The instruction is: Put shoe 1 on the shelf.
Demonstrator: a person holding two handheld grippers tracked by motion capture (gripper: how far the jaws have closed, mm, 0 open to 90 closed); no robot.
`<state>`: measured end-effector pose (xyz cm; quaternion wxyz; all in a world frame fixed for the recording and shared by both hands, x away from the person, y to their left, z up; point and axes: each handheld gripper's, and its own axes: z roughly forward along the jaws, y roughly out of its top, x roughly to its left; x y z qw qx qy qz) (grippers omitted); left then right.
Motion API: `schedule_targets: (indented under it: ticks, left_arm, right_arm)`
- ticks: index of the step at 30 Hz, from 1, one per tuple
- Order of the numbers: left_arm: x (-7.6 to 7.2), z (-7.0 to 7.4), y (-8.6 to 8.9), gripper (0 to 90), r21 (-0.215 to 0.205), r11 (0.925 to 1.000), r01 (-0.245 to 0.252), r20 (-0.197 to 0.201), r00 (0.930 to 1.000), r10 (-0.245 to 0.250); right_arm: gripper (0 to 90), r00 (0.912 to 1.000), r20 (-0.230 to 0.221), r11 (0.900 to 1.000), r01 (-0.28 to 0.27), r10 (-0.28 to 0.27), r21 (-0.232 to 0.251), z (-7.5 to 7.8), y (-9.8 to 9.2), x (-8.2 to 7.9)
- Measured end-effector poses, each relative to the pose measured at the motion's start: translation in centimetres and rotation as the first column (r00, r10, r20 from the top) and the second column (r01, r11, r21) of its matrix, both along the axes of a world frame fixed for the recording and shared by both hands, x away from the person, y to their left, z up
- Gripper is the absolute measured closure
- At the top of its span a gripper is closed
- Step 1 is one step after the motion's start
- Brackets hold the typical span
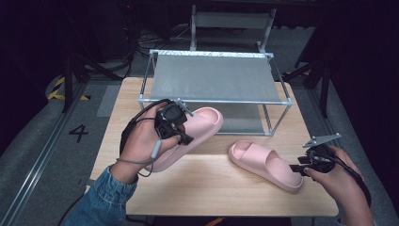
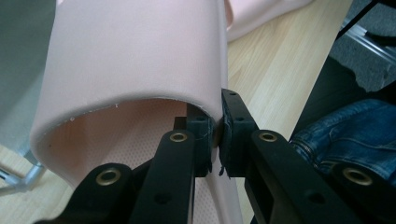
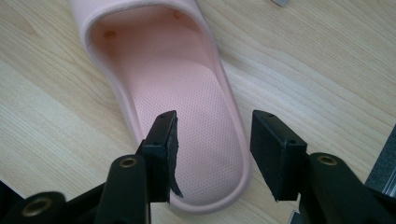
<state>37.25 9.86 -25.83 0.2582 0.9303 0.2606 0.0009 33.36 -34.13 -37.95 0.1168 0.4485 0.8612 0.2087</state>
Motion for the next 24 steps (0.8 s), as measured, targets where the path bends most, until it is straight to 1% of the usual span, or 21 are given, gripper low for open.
schedule_targets:
  ticks: [6, 7, 8, 10, 13, 15, 17, 21, 24]
  left_arm:
    - [0.4, 1.8, -0.5, 84.1, -0.019, 0.9997, -0.014, 0.034, 0.9993, 0.014]
    - [0.5, 2.0, -0.5, 84.1, -0.027, 0.9994, -0.020, 0.045, 0.9988, 0.021]
    - [0.7, 2.3, -0.7, 84.2, -0.030, 0.9988, -0.039, 0.066, 0.9969, 0.041]
    - [0.9, 2.7, -1.1, 84.2, -0.014, 0.9984, -0.055, 0.094, 0.9940, 0.056]
    - [1.4, 3.3, -1.6, 84.2, -0.013, 0.9981, -0.060, 0.098, 0.9933, 0.061]
    - [1.7, 3.6, -1.9, 84.2, -0.005, 0.9979, -0.064, 0.109, 0.9919, 0.065]
    - [2.0, 3.9, -2.3, 84.1, -0.010, 0.9976, -0.068, 0.113, 0.9912, 0.069]
    - [2.9, 4.6, -2.6, 84.0, -0.038, 0.9966, -0.073, 0.106, 0.9914, 0.077]
    - [3.9, 5.0, -2.6, 84.1, -0.059, 0.9942, -0.090, 0.099, 0.9905, 0.095]
  right_arm:
    - [53.2, 1.0000, 0.005, 1.000, 0.005, -0.005, 0.007, 0.2, -0.2, -0.2]
    - [53.2, 1.0000, 0.008, 1.000, 0.004, -0.004, 0.007, 0.2, -0.2, -0.2]
    - [53.1, 1.0000, 0.008, 1.000, 0.003, -0.003, 0.006, 0.2, -0.2, -0.2]
    - [53.1, 1.0000, 0.010, 1.000, 0.001, -0.001, 0.006, 0.3, -0.2, -0.2]
    - [53.2, 0.9999, 0.010, 1.000, -0.003, 0.003, 0.005, 0.3, -0.1, -0.2]
    - [53.1, 1.0000, 0.009, 1.000, -0.001, 0.001, 0.006, 0.3, -0.2, -0.2]
    - [52.9, 1.0000, 0.009, 1.000, -0.001, 0.001, 0.006, 0.2, -0.2, -0.2]
    - [52.9, 1.0000, 0.009, 1.000, -0.002, 0.002, 0.008, 0.2, -0.2, -0.1]
    - [52.9, 0.9999, 0.010, 1.000, -0.004, 0.004, 0.008, 0.2, -0.3, -0.2]
